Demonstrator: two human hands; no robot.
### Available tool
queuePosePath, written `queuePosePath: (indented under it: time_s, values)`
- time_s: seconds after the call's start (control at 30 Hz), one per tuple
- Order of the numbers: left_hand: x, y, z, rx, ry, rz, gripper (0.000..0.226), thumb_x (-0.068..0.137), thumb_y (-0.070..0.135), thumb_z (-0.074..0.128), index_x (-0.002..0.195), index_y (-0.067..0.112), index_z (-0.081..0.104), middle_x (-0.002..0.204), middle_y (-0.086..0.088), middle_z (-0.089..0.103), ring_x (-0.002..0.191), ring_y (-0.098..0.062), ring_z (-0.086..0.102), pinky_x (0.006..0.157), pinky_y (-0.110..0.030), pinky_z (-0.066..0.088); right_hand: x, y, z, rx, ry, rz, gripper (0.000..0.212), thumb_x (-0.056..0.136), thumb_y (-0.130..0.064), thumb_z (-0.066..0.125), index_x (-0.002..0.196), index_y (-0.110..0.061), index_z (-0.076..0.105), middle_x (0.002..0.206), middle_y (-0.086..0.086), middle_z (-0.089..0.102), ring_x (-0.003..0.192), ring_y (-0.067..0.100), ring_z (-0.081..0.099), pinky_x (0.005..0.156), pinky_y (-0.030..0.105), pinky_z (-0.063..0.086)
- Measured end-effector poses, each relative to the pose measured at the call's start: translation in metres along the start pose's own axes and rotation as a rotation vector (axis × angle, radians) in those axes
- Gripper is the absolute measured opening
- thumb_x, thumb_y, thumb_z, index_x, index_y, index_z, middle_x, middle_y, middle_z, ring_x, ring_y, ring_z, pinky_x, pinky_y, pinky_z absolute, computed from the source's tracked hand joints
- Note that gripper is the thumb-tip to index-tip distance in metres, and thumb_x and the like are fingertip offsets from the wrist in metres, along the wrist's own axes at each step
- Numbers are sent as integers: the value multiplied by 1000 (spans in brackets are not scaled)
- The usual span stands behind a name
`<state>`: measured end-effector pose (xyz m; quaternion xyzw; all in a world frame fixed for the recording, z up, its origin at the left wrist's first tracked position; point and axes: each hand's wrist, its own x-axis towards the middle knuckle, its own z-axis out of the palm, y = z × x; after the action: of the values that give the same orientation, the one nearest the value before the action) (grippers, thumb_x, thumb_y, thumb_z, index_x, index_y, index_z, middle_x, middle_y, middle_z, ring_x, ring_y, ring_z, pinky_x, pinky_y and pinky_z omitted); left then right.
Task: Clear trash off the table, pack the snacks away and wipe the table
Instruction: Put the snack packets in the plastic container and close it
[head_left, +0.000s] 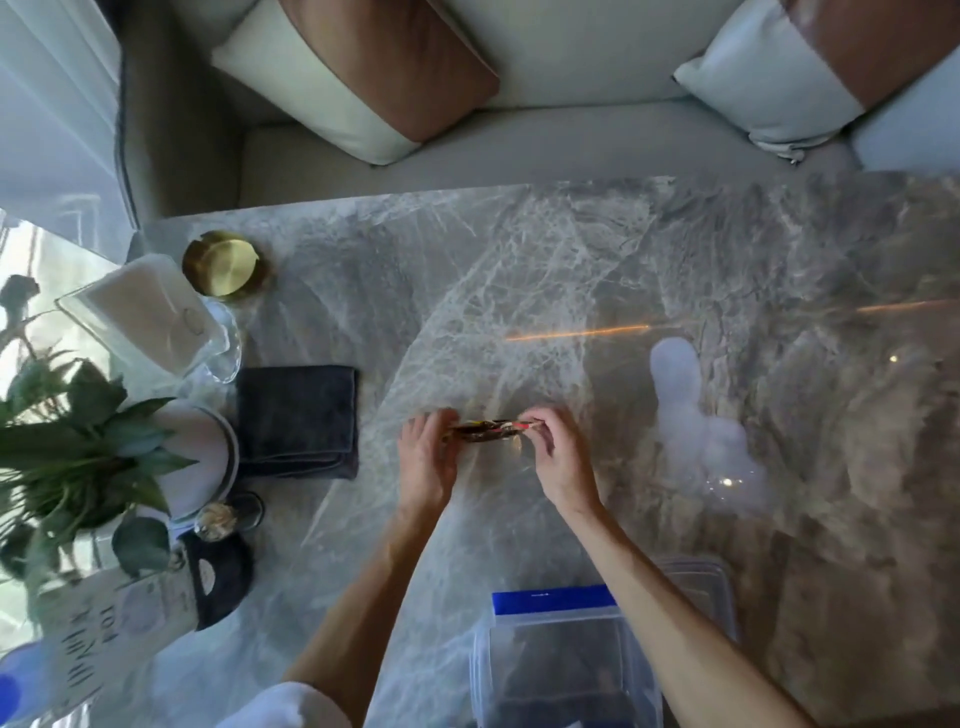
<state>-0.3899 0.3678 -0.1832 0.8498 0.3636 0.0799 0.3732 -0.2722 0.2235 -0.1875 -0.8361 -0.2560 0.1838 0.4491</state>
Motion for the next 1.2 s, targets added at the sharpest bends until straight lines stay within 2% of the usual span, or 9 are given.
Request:
queuePosePath:
  time_s: [0.13, 0.27, 0.4, 0.47, 0.63, 0.77, 0.97, 1.13, 1.2]
  values:
    - [-2, -8, 1, -83, -89, -29, 16, 83, 8, 71, 99, 5, 67, 88, -10, 65, 81, -28, 57, 72, -41, 46, -7, -5, 3, 11, -155, 210, 34, 89, 5, 59, 116, -15, 64, 107, -9, 64, 93, 4, 60, 82, 11, 46]
    - [2, 10, -15, -596, -212, -377, 36, 80, -5, 72, 105, 4, 47, 78, -10, 58, 63, -15, 53, 56, -28, 43, 4, -24, -32, 499, -188, 616, 42, 83, 15, 61, 124, 3, 57, 111, 17, 64, 97, 23, 60, 80, 24, 49]
    - [-18, 31, -33, -874, -356, -673, 23, 82, -2, 70, 91, 9, 52, 76, -8, 59, 50, -7, 57, 45, -16, 45, -18, -40, -76, 646, -367, 844, 35, 86, 4, 65, 121, -1, 60, 99, 8, 69, 86, 18, 66, 76, 25, 52]
    - [-39, 47, -40, -918, -394, -723, 18, 86, -1, 67, 82, 11, 54, 72, -7, 57, 47, -6, 53, 44, -15, 43, -36, -44, -90, 698, -367, 884, 29, 88, 3, 63, 117, -4, 62, 93, 7, 70, 84, 16, 66, 72, 22, 53]
    - [-102, 85, -56, -1003, -287, -697, 19, 87, 1, 66, 77, 13, 56, 64, -2, 58, 50, -8, 51, 47, -17, 40, -84, -45, -117, 816, -349, 935, 18, 89, 4, 62, 102, -7, 67, 82, 5, 77, 82, 16, 69, 61, 21, 58]
    - [-153, 104, -60, -1003, -234, -663, 19, 89, 2, 65, 75, 13, 57, 64, -2, 58, 58, -13, 49, 50, -19, 40, -115, -43, -134, 812, -382, 903, 18, 88, 4, 63, 98, -10, 69, 80, 3, 78, 75, 13, 71, 62, 21, 57]
    - [-217, 114, -43, -886, -102, -642, 17, 88, 2, 66, 77, 14, 61, 61, 2, 61, 59, -14, 54, 52, -19, 45, -173, -41, -139, 607, -321, 775, 17, 88, 1, 65, 96, -14, 67, 62, -8, 74, 54, 0, 66, 53, 16, 43]
    - [-245, 104, -13, -714, -119, -738, 20, 89, 0, 63, 77, 12, 53, 68, -5, 56, 59, -14, 55, 52, -24, 47, -219, -27, -128, 319, -210, 793, 25, 88, 6, 61, 111, -1, 69, 91, 9, 70, 81, 20, 62, 68, 28, 48]
    - [-246, 99, -1, -630, -176, -762, 13, 91, 0, 57, 82, 8, 53, 73, -9, 55, 62, -17, 54, 52, -25, 45, -225, -25, -119, 242, -211, 822, 29, 88, 11, 53, 108, 1, 71, 96, 16, 71, 84, 23, 64, 65, 27, 51]
